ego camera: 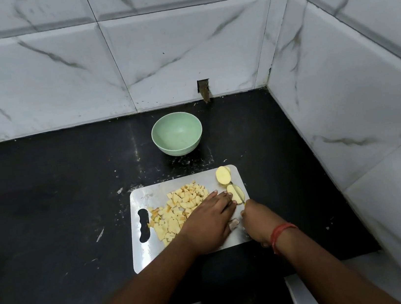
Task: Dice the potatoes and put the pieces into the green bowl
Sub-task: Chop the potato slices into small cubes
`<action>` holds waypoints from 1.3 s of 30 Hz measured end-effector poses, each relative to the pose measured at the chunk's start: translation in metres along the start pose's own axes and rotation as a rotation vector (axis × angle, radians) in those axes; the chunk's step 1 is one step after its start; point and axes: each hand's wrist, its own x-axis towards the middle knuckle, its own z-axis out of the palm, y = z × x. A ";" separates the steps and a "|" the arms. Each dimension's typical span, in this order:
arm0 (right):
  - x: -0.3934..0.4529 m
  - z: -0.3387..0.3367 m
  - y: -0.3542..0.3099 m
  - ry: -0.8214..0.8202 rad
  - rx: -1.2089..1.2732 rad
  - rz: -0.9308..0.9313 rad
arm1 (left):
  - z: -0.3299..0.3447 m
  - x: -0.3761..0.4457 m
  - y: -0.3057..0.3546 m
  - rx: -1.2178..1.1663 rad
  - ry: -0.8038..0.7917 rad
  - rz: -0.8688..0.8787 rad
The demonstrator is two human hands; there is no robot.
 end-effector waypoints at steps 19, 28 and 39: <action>-0.040 0.033 0.040 0.000 0.025 0.001 | 0.001 0.001 0.002 0.074 -0.038 -0.026; -0.047 0.018 0.034 0.017 0.110 0.021 | 0.000 -0.001 0.003 0.063 -0.059 -0.054; -0.027 -0.009 0.017 0.067 0.126 -0.011 | -0.003 0.002 -0.001 -0.059 -0.030 -0.020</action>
